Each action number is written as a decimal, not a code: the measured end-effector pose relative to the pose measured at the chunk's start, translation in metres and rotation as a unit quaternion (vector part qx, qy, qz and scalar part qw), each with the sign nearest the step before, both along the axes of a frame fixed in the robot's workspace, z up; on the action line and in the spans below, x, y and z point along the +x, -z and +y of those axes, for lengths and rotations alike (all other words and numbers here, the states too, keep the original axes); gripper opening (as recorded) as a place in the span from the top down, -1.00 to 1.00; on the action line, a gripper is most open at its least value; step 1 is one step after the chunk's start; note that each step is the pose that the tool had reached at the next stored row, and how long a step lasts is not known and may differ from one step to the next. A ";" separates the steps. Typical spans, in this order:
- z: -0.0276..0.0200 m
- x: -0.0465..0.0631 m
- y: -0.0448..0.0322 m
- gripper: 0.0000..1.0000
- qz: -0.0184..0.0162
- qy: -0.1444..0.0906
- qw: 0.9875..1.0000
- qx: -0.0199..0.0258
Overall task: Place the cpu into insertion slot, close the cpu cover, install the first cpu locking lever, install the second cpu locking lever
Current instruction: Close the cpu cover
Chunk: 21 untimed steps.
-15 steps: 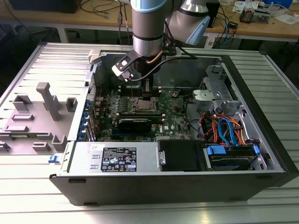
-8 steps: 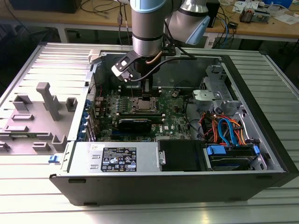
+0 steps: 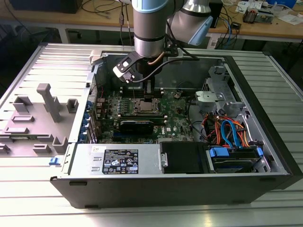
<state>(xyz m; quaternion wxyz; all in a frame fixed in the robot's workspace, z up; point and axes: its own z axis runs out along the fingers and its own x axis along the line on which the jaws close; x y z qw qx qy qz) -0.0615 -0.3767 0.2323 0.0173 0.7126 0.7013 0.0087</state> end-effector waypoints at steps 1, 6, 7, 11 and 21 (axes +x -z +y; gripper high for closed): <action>-0.0005 0.000 0.0000 0.79 0.000 0.000 1.000 0.000; -0.0013 -0.008 0.0042 0.79 0.000 -0.004 1.000 0.000; -0.0013 -0.011 0.0055 0.79 0.000 -0.007 1.000 0.000; -0.0013 -0.017 0.0085 0.79 0.000 -0.014 1.000 0.000; -0.0013 -0.026 0.0154 0.79 0.000 -0.047 0.999 0.000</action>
